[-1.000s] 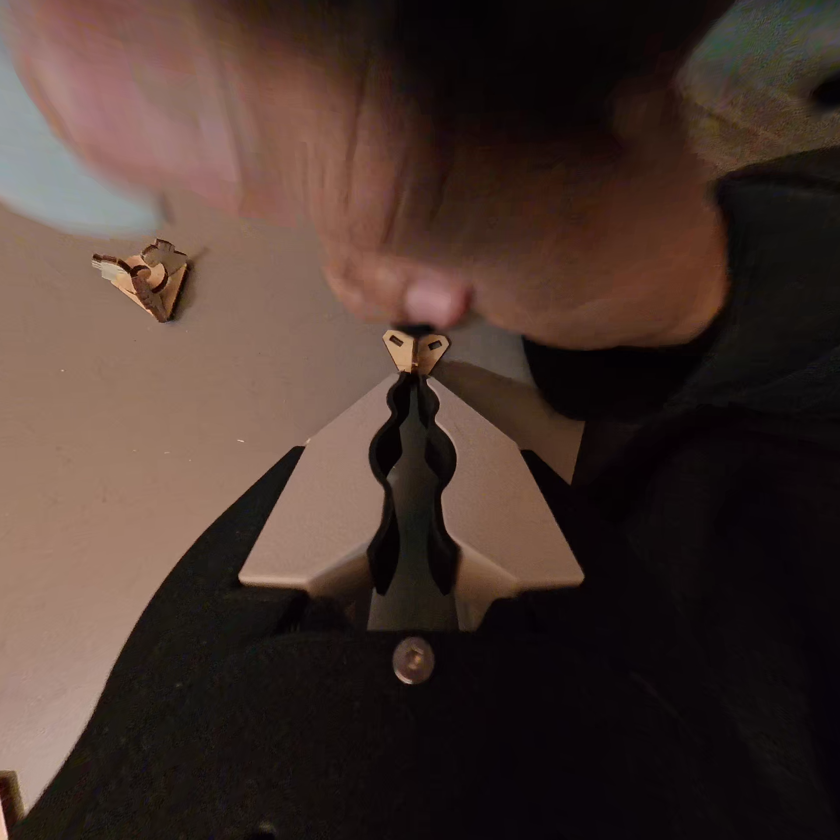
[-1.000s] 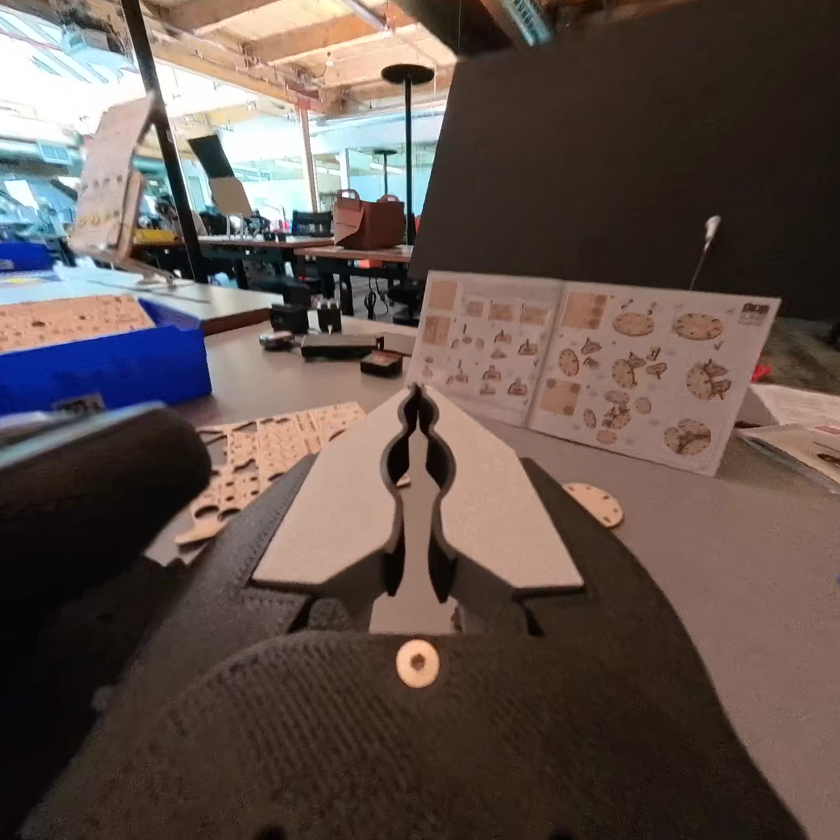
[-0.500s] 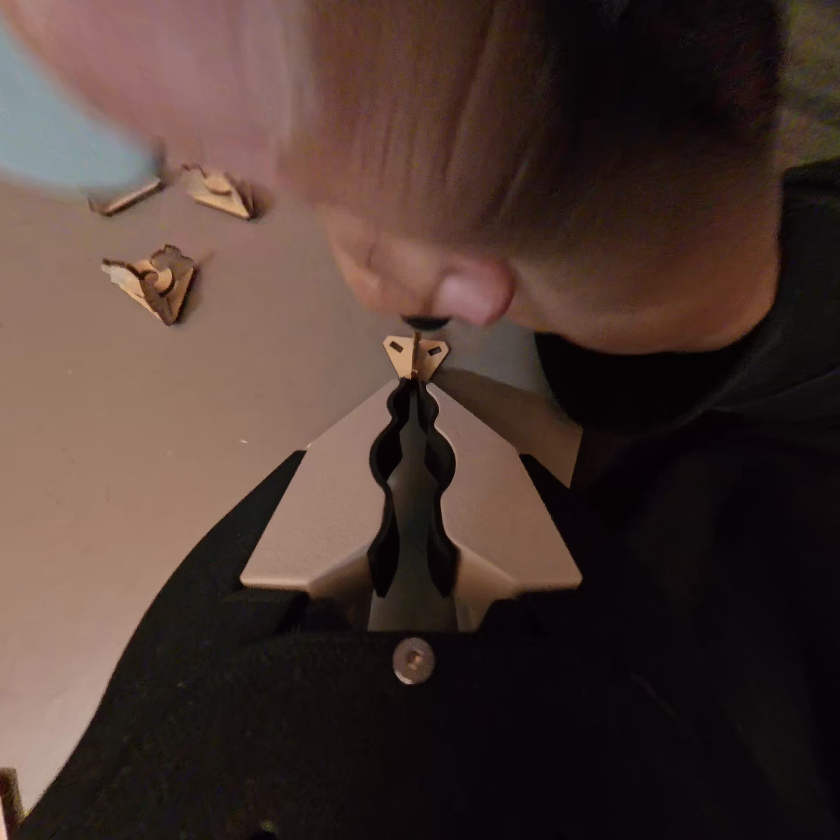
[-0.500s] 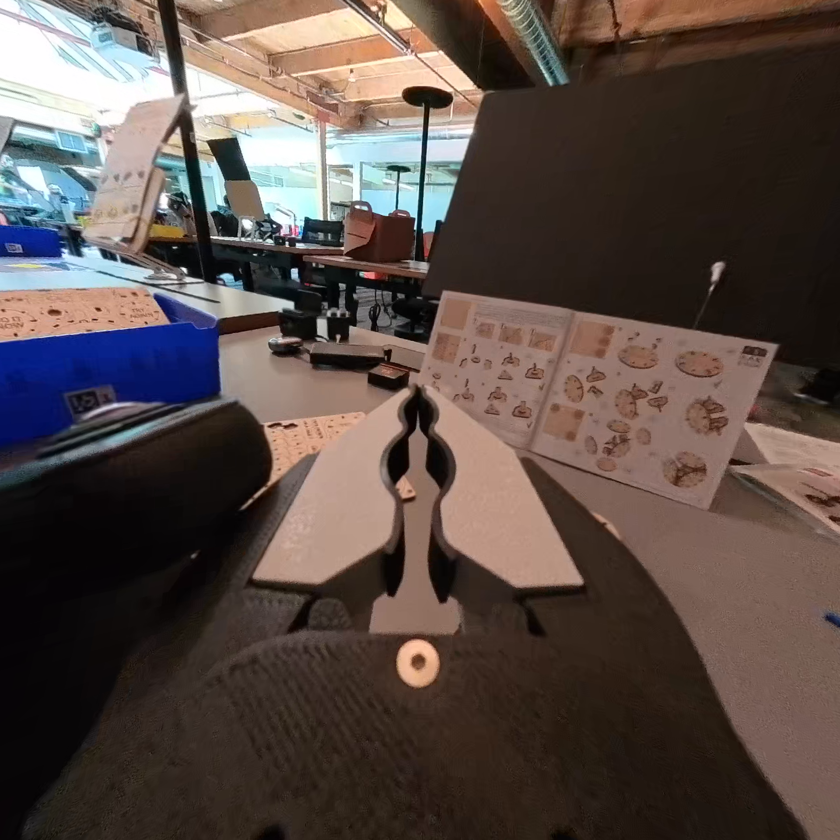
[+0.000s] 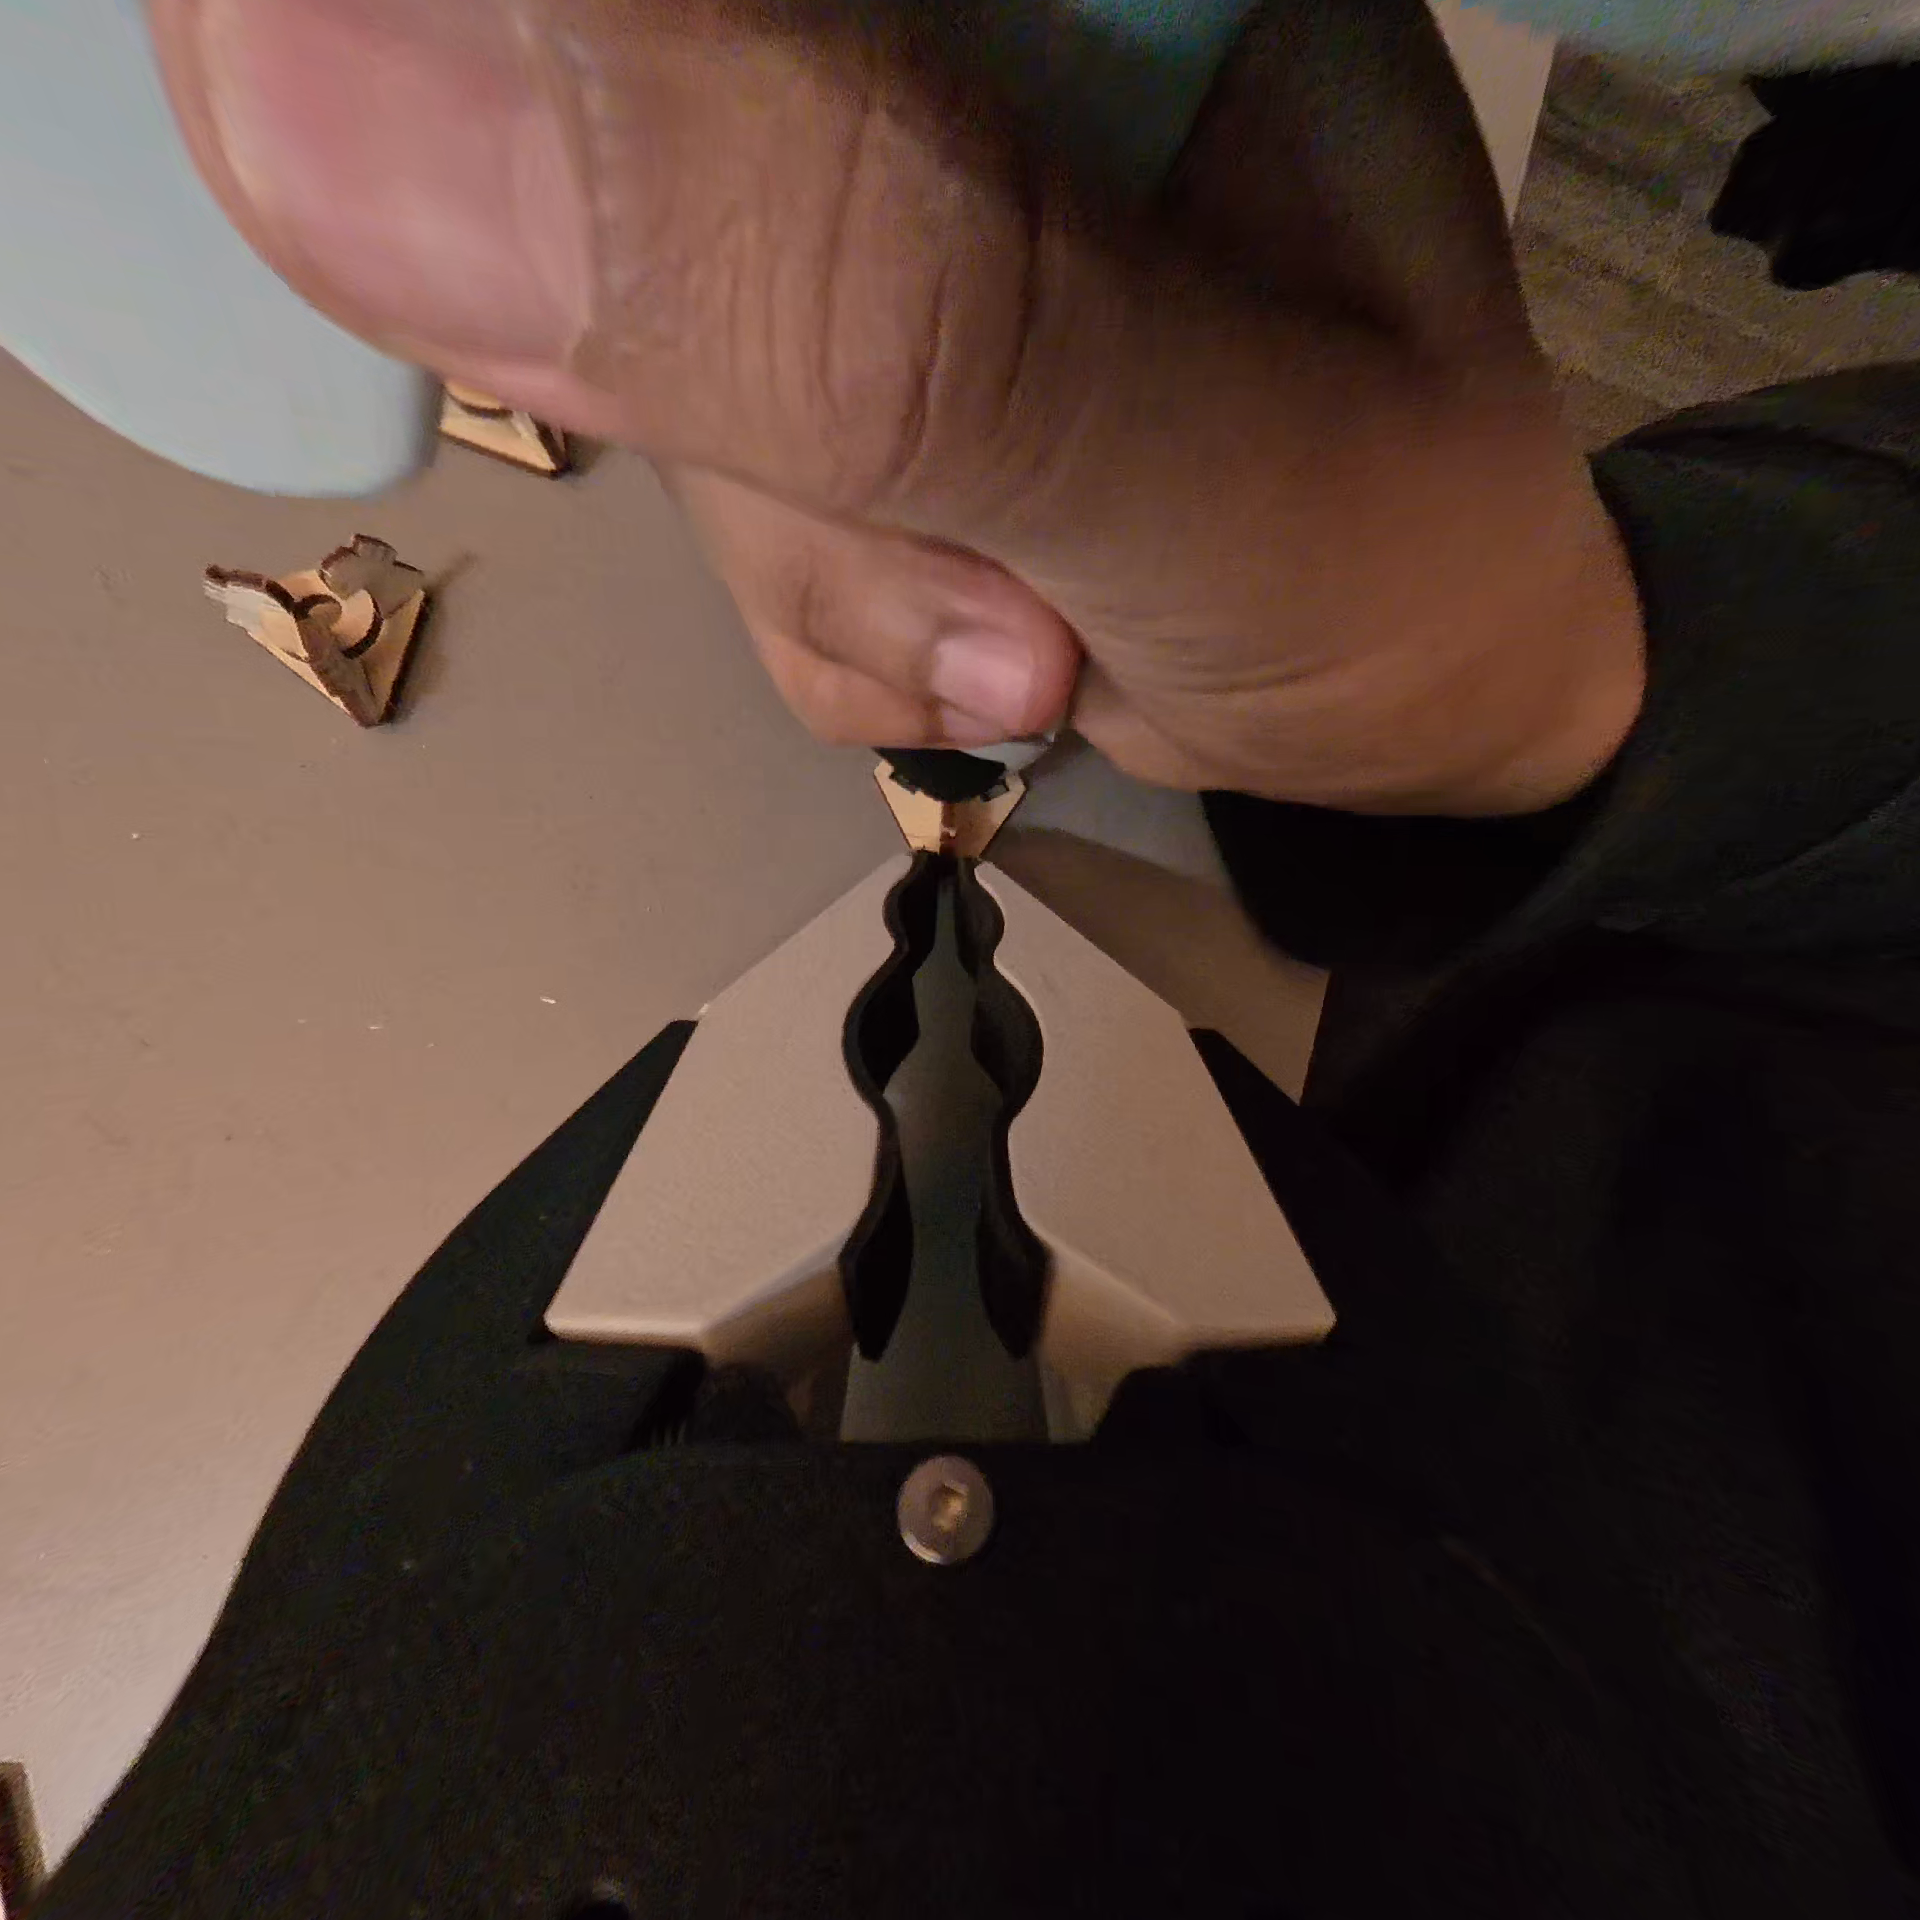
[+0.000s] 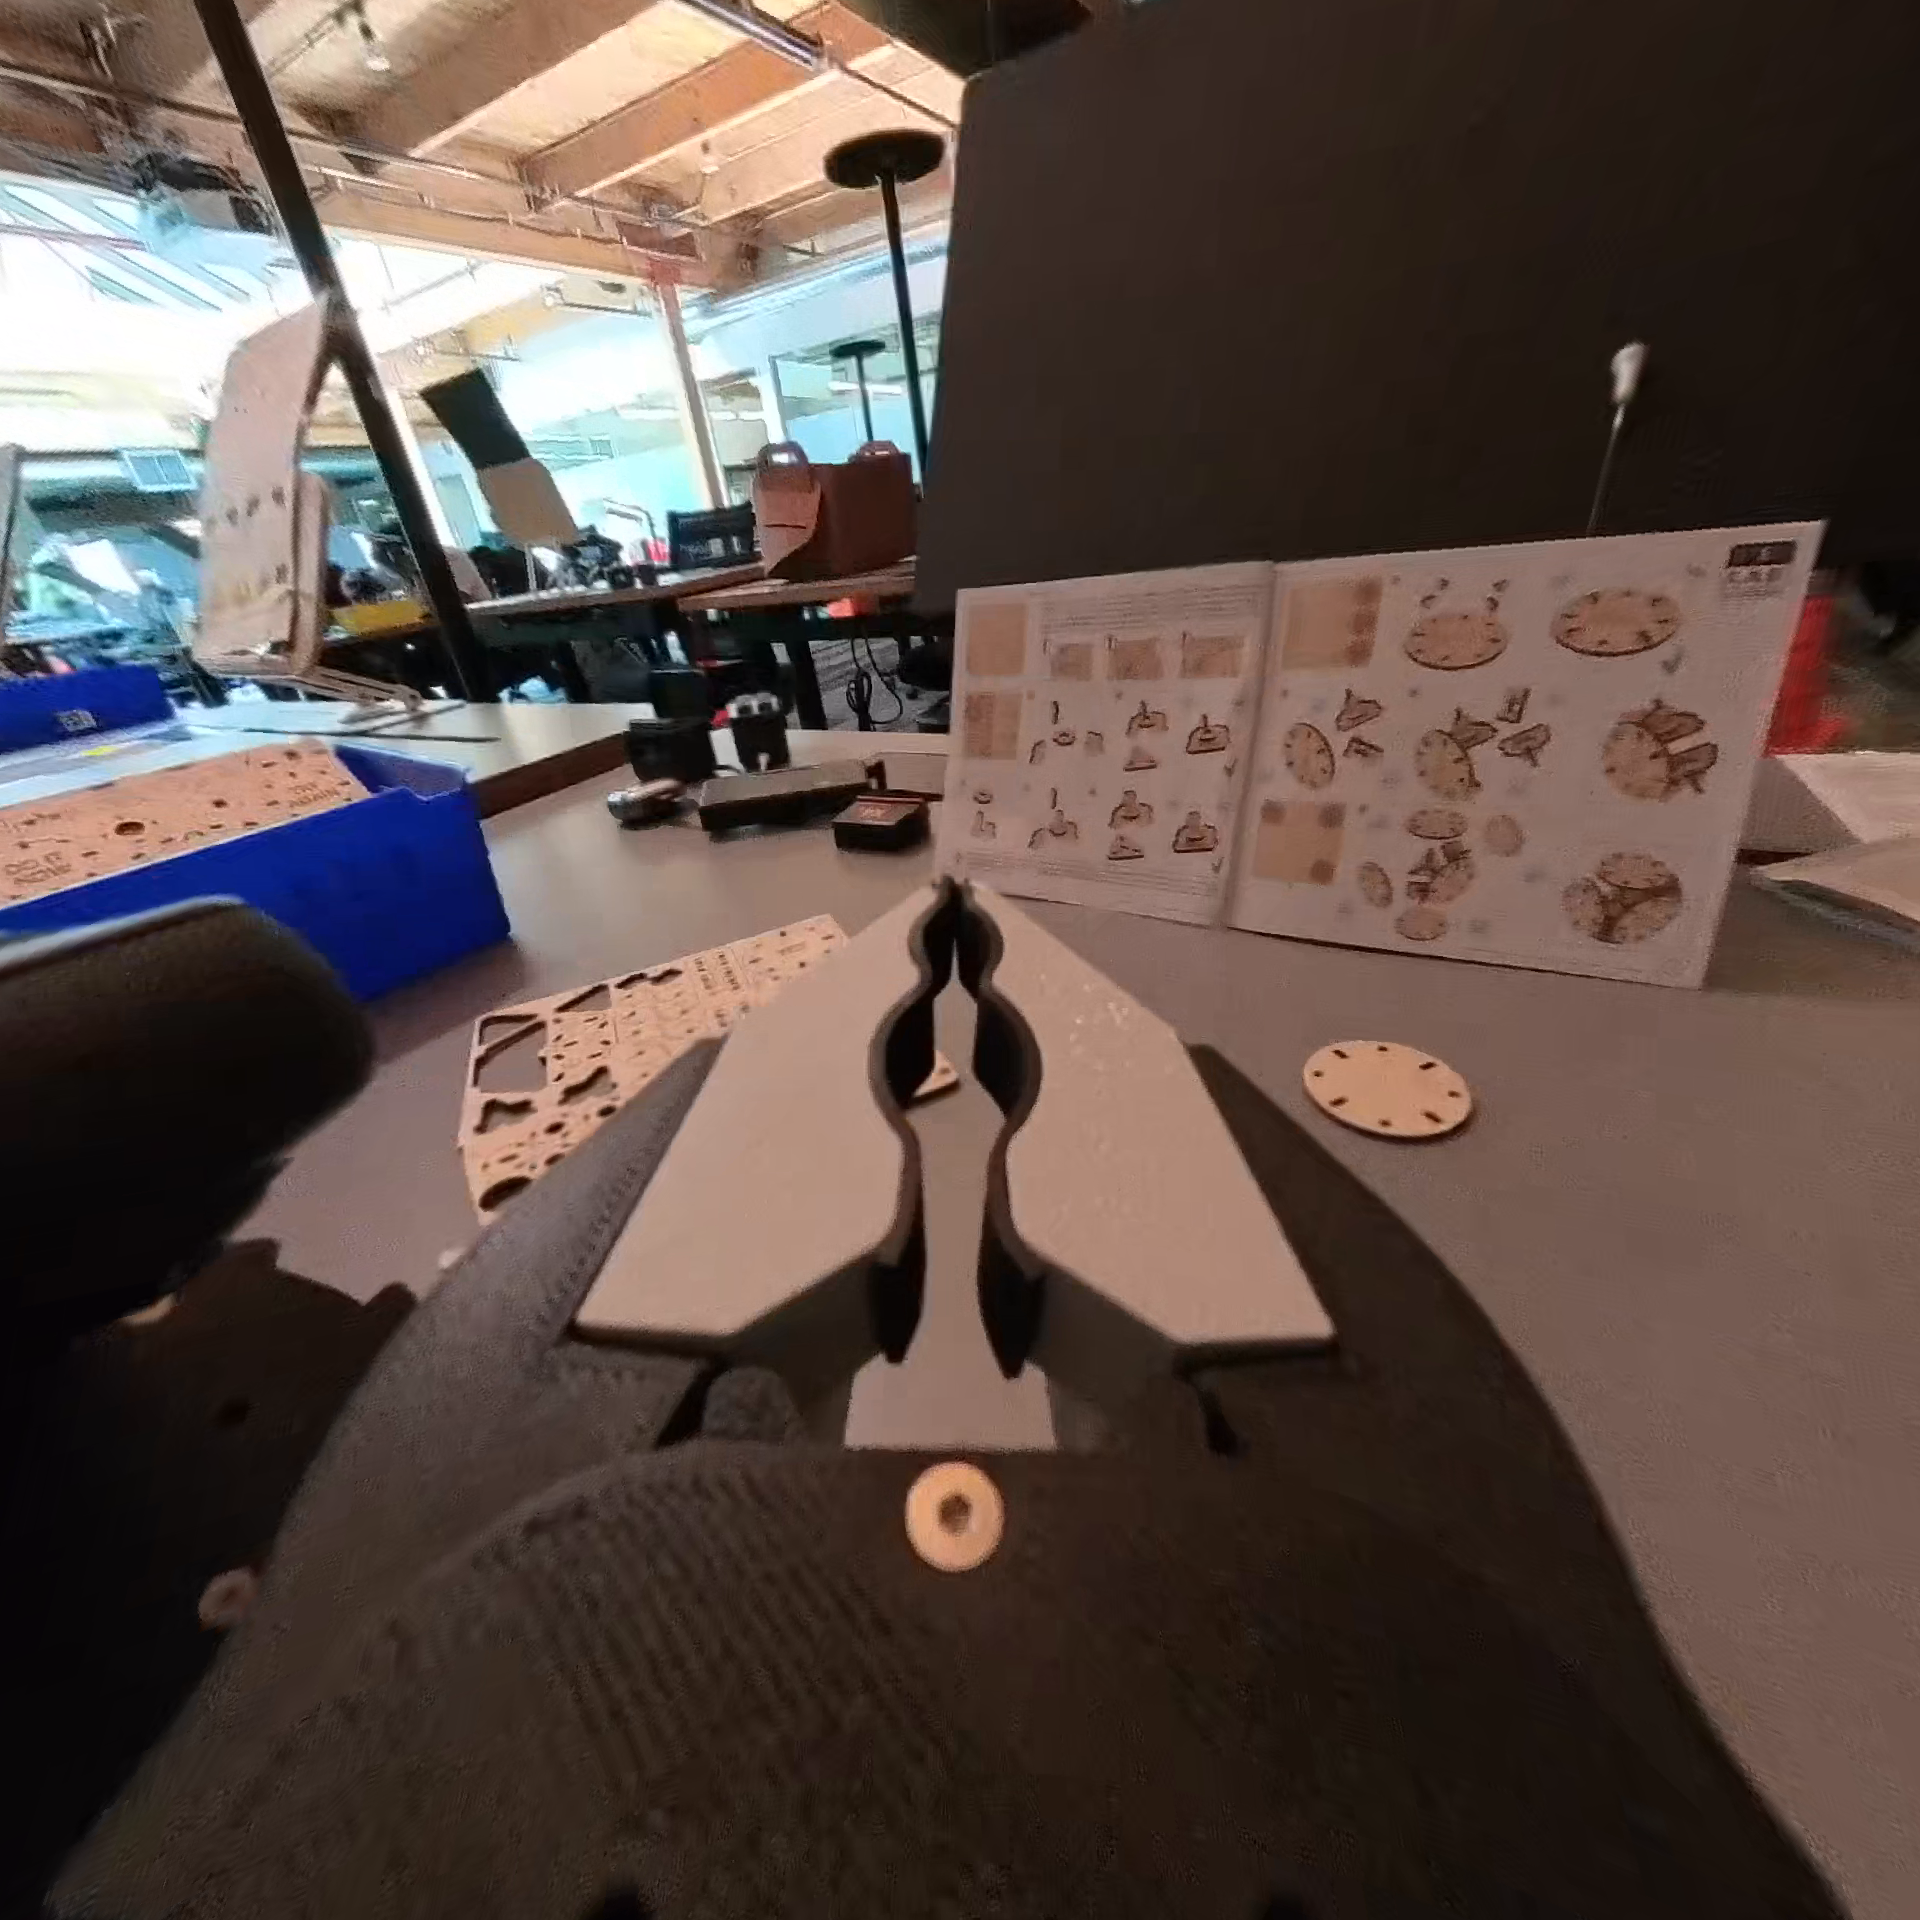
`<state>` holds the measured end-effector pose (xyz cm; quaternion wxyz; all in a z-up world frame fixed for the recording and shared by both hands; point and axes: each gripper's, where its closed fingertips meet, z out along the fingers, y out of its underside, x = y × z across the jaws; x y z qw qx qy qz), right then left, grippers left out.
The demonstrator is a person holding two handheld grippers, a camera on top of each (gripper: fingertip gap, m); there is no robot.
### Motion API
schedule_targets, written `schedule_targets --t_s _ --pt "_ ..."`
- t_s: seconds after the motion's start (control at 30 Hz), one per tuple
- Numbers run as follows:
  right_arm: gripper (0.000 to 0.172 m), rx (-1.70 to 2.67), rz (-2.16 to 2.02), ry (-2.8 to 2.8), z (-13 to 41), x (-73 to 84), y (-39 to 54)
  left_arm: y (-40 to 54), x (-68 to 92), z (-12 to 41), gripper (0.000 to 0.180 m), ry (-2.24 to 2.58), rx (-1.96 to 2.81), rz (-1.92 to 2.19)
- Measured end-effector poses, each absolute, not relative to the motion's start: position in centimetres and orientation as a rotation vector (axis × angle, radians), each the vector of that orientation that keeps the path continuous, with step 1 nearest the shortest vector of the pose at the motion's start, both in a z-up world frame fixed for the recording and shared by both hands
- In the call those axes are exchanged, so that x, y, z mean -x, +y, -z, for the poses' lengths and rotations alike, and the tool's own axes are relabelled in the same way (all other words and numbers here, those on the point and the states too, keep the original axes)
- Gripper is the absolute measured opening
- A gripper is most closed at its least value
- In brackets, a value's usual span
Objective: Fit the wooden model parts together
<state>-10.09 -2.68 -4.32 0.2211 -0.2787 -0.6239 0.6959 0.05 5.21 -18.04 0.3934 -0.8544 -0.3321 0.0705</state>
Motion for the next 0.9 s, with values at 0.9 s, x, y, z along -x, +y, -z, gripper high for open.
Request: schedule_targets --t_s 0.9 --pt "0.000 -0.058 -1.518 -1.924 6.2 1.7 3.8 3.6 -0.1 13.8 0.003 -0.884 1.777 0.217"
